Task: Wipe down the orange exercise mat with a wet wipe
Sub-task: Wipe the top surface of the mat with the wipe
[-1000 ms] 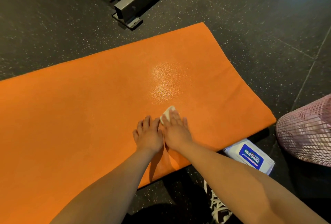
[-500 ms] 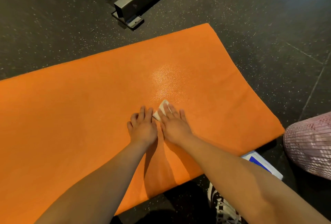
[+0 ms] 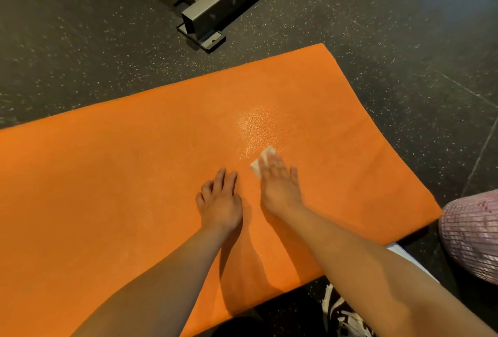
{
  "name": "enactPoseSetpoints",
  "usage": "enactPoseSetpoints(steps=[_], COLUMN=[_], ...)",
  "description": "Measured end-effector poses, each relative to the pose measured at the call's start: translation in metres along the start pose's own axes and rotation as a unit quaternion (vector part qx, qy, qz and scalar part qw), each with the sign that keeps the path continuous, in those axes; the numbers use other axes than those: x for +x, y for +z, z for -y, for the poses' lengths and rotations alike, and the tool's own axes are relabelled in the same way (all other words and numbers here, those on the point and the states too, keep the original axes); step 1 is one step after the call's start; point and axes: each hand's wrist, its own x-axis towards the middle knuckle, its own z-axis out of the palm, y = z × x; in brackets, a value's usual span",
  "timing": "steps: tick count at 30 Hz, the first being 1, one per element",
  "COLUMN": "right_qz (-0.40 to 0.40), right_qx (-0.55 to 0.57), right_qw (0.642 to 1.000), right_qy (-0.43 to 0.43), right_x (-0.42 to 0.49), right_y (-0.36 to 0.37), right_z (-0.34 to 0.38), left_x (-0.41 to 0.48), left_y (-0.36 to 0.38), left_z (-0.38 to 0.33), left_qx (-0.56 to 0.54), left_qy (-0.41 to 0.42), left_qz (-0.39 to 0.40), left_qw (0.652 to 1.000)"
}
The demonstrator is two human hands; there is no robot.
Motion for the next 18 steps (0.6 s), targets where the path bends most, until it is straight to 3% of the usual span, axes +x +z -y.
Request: enactPoseSetpoints(steps=[3, 6, 9, 11, 15, 18], right_qz=[-0.028, -0.004, 0.014, 0.000, -0.039, -0.017], right_qx=[0.054, 0.076, 0.014, -0.007, 0.054, 0.073], right_qw=[0.994, 0.997, 0.992, 0.996, 0.992, 0.996], right_qy=[0.092, -0.015, -0.127, -0.090, 0.103, 0.042], right_x=[0.010, 0.010, 0.011, 0.021, 0.038, 0.036], right_y=[-0.002, 0.006, 0.008, 0.001, -0.011, -0.007], right_z=[0.002, 0.028, 0.028, 0.013, -0.003, 0.025], left_x=[0.006, 0.017, 0.029, 0.034, 0.035, 0.035], left_y=[-0.002, -0.006, -0.009, -0.009, -0.008, -0.009], left_z=[-0.001, -0.002, 0.000, 0.001, 0.003, 0.003], left_qx=[0.009, 0.013, 0.010, 0.007, -0.002, -0.012], left_qy=[0.004, 0.007, 0.016, 0.013, 0.008, 0.008], left_qz=[-0.022, -0.040, -0.027, -0.007, 0.008, 0.002], left_qw=[1.000, 0.999, 0.999, 1.000, 1.000, 1.000])
